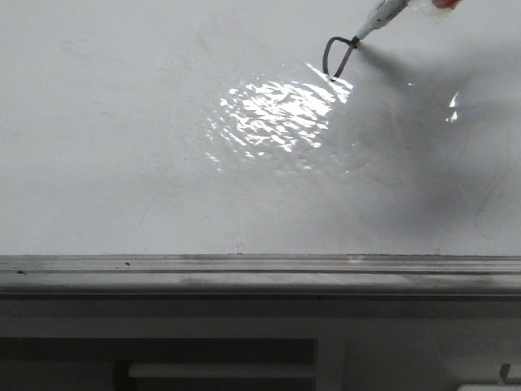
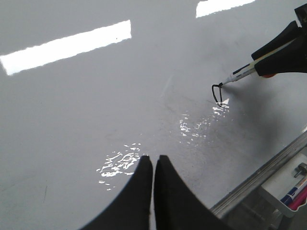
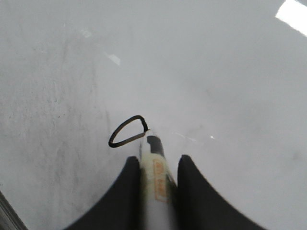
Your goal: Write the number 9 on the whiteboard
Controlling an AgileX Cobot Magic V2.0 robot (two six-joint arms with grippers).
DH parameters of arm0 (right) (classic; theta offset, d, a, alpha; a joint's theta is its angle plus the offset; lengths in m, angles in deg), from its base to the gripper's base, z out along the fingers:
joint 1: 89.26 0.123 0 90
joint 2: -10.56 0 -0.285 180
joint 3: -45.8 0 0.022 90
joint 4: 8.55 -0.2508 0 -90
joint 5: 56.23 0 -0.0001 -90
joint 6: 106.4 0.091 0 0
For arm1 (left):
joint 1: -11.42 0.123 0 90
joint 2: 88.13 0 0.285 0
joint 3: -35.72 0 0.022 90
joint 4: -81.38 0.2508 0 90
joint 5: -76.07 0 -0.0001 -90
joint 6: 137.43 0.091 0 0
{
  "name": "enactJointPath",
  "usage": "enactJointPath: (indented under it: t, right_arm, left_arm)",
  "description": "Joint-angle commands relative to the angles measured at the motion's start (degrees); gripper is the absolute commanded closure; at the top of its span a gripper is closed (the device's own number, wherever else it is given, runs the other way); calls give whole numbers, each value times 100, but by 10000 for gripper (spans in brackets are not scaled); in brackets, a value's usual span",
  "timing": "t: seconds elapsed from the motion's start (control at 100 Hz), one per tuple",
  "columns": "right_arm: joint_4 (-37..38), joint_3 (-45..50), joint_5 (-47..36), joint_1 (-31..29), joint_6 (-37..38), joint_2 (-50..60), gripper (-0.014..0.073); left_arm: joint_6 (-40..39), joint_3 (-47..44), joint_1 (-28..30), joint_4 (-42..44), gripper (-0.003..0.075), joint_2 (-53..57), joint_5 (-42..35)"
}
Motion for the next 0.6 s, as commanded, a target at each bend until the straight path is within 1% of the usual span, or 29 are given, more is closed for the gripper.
enactJointPath:
  t: [0.0,0.09,0.16,0.29,0.37,0.48,0.59]
  right_arm:
    - [73,-150,265,-64,8,-36,635]
    - [-228,-12,690,7,8,-3,635]
    - [-396,222,850,177,8,101,635]
    - [-667,770,871,582,8,317,634]
    - [-670,1028,843,676,106,358,634]
    - [-590,1040,742,676,162,358,635]
    - [-578,777,572,676,162,485,635]
  left_arm:
    - [-67,176,19,-127,741,-43,-413]
    - [-67,176,19,-138,741,-43,-413]
    - [-67,176,19,-138,741,-43,-413]
    - [-67,176,19,-183,741,-43,-413]
    - [-67,144,19,-250,741,-43,-413]
    - [-67,-5,19,-316,741,-43,-439]
    - [-67,-226,19,-545,741,-53,-523]
